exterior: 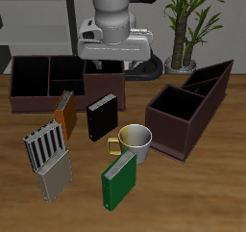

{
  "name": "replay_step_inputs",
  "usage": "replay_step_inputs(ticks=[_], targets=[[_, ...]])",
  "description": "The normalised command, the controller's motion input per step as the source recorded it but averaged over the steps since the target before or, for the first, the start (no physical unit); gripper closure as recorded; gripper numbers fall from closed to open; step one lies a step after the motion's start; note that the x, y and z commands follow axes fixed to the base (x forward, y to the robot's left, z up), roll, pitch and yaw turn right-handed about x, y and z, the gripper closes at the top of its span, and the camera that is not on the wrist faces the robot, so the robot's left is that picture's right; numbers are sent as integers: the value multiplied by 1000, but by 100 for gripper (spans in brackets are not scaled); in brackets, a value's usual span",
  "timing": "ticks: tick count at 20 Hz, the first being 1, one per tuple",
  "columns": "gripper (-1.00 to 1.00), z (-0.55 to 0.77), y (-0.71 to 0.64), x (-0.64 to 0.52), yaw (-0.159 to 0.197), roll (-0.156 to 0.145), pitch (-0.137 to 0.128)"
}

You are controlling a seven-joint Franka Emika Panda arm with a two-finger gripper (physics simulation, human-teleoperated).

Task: Place the orange book into the left desk caddy's right compartment and place the striped book into the back desk caddy's front compartment and place the yellow book into the back desk caddy's back compartment

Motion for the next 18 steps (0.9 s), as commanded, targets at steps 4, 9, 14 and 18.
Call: replay_step_inputs(ticks=[4,9,14,18], targets=[[-100,89,-106,178,23,-30,-19],[-100,63,-103,259,44,43,13],[-100,37,-146,404,36,63,55],[-100,149,-218,415,52,-32,-8]])
